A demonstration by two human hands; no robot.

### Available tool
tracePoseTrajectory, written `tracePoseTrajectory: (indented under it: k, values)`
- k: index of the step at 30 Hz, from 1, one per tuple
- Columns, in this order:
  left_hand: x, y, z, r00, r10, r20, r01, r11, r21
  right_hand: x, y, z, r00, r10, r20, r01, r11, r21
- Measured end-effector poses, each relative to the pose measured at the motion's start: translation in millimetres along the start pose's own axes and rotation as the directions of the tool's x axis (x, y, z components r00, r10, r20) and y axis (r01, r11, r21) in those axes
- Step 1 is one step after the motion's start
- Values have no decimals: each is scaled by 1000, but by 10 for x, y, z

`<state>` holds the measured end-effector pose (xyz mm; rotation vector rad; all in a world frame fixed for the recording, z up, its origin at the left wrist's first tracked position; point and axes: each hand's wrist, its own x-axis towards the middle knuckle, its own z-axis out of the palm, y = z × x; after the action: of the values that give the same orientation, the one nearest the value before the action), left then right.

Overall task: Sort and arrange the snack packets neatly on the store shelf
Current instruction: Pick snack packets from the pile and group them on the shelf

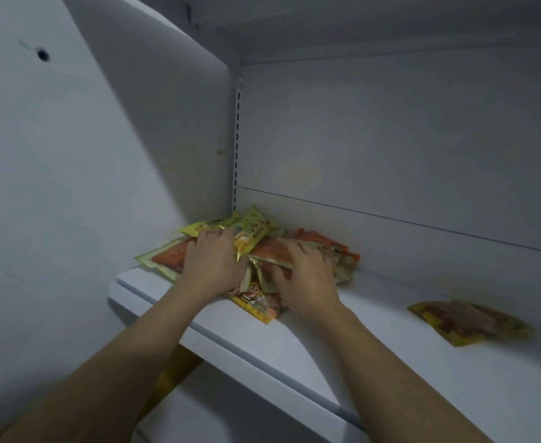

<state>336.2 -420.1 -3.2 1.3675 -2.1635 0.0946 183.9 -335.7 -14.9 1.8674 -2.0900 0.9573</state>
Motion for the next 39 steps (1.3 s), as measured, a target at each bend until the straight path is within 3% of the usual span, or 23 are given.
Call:
tracePoseTrajectory:
  k: [3,8,11,14,19,24,26,29,32,35,39]
  values:
    - [197,6,94,993,-41,109,32,996,80,-22,41,41,999,-28,-31,30,999,43]
    - [363,84,230,968,-89,235,78,995,58,-34,88,36,999,8,-51,-1,992,128]
    - [311,142,196,984,-47,172,62,995,-84,-46,97,29,997,23,-75,-7,979,203]
    - [123,287,193,997,12,77,12,955,-297,-55,103,47,989,123,-79,-84,919,384]
    - [-106,546,137,977,205,-63,-209,847,-488,24,92,2,957,281,-70,-178,763,621]
    - [-159,465,91,951,301,70,-199,768,-609,10,94,2,931,353,-96,-212,735,645]
    - [-17,367,83,966,256,29,-206,834,-512,23,83,-15,922,367,-120,-222,758,613]
    - [342,209,93,993,116,-6,-117,990,-78,31,104,-49,924,352,-148,-221,810,543]
    - [617,127,131,996,-3,84,-16,974,228,-32,116,-39,945,300,-130,-207,856,473]
    - [799,48,216,978,-84,190,31,963,266,-64,144,27,957,275,-91,-205,866,456]
    - [941,16,332,980,-90,179,24,941,339,-16,197,62,956,282,-81,-218,867,448]
